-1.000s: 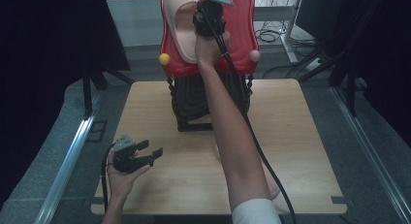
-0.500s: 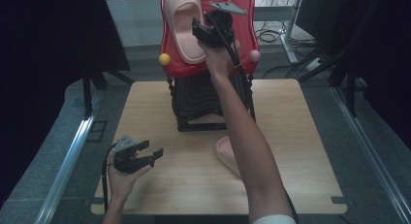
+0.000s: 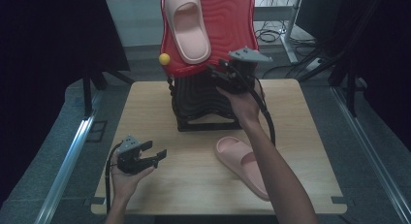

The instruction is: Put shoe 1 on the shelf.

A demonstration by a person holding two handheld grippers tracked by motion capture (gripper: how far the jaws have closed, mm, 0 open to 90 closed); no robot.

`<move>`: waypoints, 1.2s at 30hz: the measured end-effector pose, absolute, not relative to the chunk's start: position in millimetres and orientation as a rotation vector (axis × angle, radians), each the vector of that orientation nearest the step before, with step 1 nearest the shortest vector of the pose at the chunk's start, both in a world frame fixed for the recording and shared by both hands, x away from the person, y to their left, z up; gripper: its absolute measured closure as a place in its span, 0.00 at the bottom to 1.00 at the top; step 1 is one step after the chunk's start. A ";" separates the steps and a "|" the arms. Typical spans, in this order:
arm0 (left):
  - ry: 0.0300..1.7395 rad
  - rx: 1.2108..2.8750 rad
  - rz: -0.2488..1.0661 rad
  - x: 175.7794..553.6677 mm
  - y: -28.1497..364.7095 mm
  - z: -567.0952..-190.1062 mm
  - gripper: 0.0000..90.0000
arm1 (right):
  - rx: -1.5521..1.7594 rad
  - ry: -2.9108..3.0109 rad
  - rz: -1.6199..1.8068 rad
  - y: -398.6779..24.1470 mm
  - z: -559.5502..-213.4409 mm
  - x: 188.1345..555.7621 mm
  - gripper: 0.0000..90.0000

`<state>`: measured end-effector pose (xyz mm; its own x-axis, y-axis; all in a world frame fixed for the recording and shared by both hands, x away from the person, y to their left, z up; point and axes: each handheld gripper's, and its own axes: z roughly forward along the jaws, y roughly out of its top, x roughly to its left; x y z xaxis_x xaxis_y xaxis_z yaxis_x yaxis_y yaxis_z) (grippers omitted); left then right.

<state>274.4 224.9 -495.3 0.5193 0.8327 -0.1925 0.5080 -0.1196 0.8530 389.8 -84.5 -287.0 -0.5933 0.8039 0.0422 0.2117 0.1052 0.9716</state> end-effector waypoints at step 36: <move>1.140 1.828 0.378 276.4 213.8 -509.4 0.31 | 1.090 2.122 1.375 -241.9 -469.5 316.0 0.68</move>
